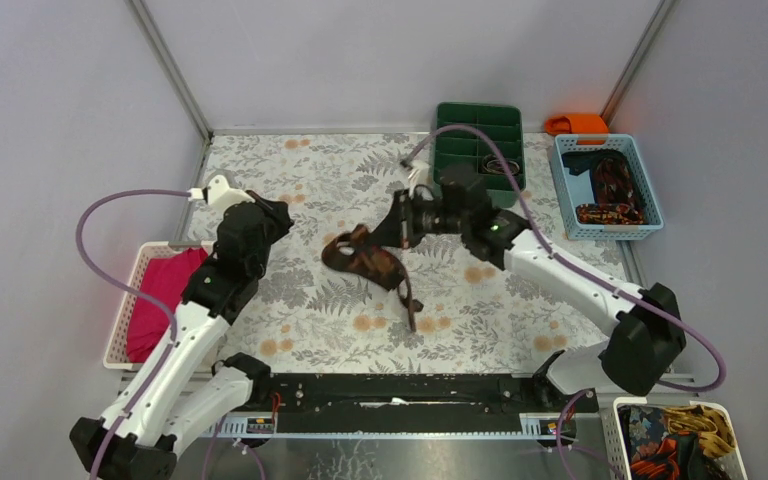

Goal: Roll the ties
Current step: Place the tie at the center of the board.

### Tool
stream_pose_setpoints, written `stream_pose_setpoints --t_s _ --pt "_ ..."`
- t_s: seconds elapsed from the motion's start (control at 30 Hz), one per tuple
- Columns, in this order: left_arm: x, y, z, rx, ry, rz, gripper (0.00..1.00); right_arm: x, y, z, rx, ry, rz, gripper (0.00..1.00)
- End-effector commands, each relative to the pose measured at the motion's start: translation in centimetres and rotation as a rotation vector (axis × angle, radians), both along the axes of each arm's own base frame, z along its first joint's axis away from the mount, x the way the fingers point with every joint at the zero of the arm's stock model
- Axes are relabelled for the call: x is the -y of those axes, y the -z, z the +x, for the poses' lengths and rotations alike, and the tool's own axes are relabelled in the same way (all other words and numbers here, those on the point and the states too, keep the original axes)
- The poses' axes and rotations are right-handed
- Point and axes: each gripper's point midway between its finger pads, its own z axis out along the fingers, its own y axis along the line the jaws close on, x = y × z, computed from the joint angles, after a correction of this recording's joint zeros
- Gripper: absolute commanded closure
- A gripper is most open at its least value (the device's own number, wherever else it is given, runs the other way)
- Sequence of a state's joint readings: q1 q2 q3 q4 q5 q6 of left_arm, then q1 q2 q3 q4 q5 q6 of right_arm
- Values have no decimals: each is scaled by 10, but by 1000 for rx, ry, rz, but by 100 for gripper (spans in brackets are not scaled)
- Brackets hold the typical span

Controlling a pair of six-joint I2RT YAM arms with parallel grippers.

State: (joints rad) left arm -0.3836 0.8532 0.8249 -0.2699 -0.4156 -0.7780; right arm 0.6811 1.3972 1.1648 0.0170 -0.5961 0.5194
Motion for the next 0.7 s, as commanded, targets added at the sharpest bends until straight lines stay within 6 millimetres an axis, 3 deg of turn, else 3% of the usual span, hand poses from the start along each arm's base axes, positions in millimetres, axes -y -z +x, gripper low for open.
stream_pose_setpoints --t_s 0.0,0.1,0.27,0.37,0.57,0.6,0.67 --pt "-27 -13 -20 -17 -126 41 100 -31 1 -64 -108 -204 42 100" --pt "-31 -14 -22 -29 -141 58 100 -43 19 -80 -225 -277 40 100" --pt "-31 -18 -17 -48 -153 74 100 -61 79 -73 -393 -318 -69 100" --pt "-36 -22 -14 -42 -183 93 100 -78 107 -58 -427 -344 -114 100" --pt "-41 -13 -10 -57 -214 117 100 -103 154 -4 -419 -328 -226 100" --pt "-41 -9 -10 -57 -216 119 100 -104 159 7 -394 -314 -242 97" --pt "-41 -2 -9 -63 -216 124 100 -104 165 30 -342 -259 -282 69"
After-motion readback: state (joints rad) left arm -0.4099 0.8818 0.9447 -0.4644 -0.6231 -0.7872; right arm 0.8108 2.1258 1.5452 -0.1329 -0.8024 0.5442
